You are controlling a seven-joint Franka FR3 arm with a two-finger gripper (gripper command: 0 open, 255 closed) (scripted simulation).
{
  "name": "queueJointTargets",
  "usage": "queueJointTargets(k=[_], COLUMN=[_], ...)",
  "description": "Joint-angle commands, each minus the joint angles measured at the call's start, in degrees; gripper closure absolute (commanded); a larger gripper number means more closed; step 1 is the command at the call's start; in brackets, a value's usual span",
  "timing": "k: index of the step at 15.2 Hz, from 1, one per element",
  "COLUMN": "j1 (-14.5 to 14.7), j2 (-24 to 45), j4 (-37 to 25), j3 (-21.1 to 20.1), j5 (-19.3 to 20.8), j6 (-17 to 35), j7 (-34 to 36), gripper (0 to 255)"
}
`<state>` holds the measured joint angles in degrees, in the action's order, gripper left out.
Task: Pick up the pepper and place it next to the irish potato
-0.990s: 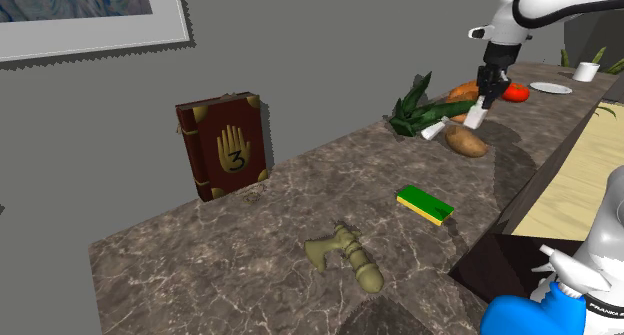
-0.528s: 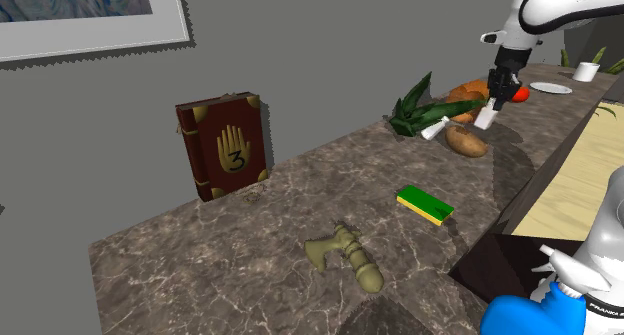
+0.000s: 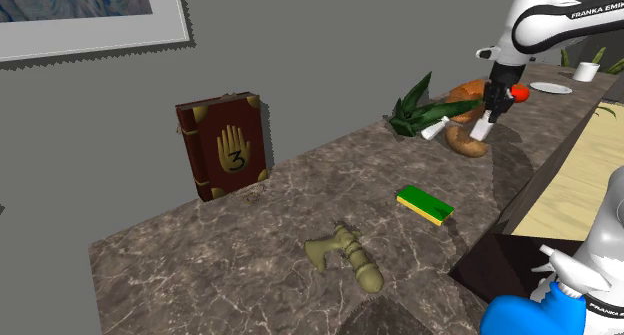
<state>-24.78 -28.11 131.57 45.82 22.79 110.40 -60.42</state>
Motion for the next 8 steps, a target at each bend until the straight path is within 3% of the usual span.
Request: queueJointTargets(k=[1,8], j1=[0.0,0.4], j2=[0.3,2.4], j4=[1.3,5.1], j3=[0.6,3.0], j5=[0.2,0.6], j6=[1.7,7.5], j7=[0.1,0.0], gripper=[255,255])
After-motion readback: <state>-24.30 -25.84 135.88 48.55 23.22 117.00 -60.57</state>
